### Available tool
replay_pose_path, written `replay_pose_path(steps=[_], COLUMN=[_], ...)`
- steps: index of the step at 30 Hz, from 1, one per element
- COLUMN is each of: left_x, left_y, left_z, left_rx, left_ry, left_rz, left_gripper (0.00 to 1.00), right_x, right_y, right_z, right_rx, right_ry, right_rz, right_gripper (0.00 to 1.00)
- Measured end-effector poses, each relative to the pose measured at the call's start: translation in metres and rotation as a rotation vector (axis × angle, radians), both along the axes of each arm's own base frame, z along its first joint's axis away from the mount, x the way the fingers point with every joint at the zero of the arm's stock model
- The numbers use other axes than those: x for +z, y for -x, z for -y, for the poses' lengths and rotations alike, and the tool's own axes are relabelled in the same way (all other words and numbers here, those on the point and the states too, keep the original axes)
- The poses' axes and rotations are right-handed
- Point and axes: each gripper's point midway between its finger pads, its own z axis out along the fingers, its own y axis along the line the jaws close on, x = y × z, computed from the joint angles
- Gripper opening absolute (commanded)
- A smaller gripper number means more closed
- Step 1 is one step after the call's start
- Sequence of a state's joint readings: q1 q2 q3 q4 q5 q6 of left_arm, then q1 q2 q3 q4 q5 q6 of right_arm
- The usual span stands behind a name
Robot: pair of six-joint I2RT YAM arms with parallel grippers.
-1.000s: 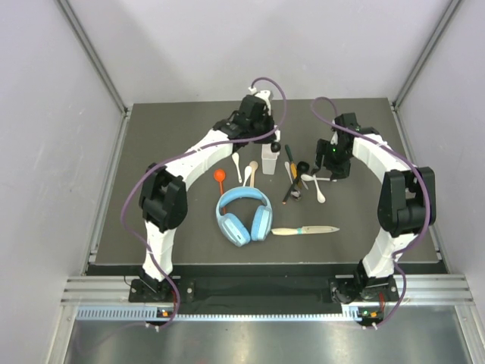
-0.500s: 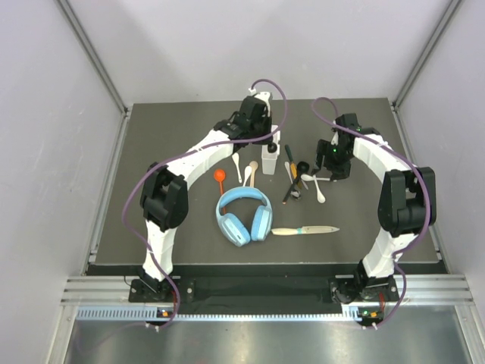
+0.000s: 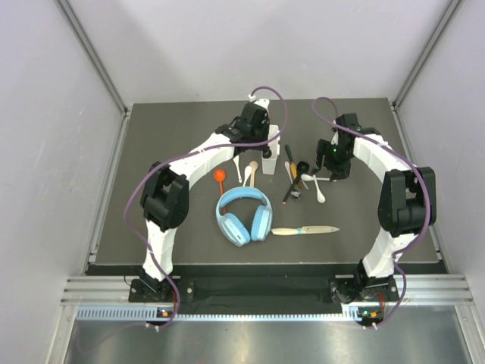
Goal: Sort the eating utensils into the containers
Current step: Place the spoon in the storage box.
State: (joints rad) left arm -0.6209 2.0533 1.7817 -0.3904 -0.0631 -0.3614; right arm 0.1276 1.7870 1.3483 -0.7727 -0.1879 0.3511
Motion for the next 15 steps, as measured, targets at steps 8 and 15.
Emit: replay_pose_path(steps=[8, 15], left_x=[-0.006, -0.014], left_y=[0.002, 0.001], left_z=[-0.001, -0.002], left_rx=[0.003, 0.007], left_ry=[-0.029, -0.050], left_rz=[0.004, 0.001], left_gripper=[0.03, 0.23], right_x=[0.000, 0.000], right_y=[0.000, 0.000], right_z=[0.000, 0.000], right_rx=[0.001, 0.000], right_ry=[-0.002, -0.003], right_rz=[0.001, 0.002], right_gripper=[0.70, 0.70])
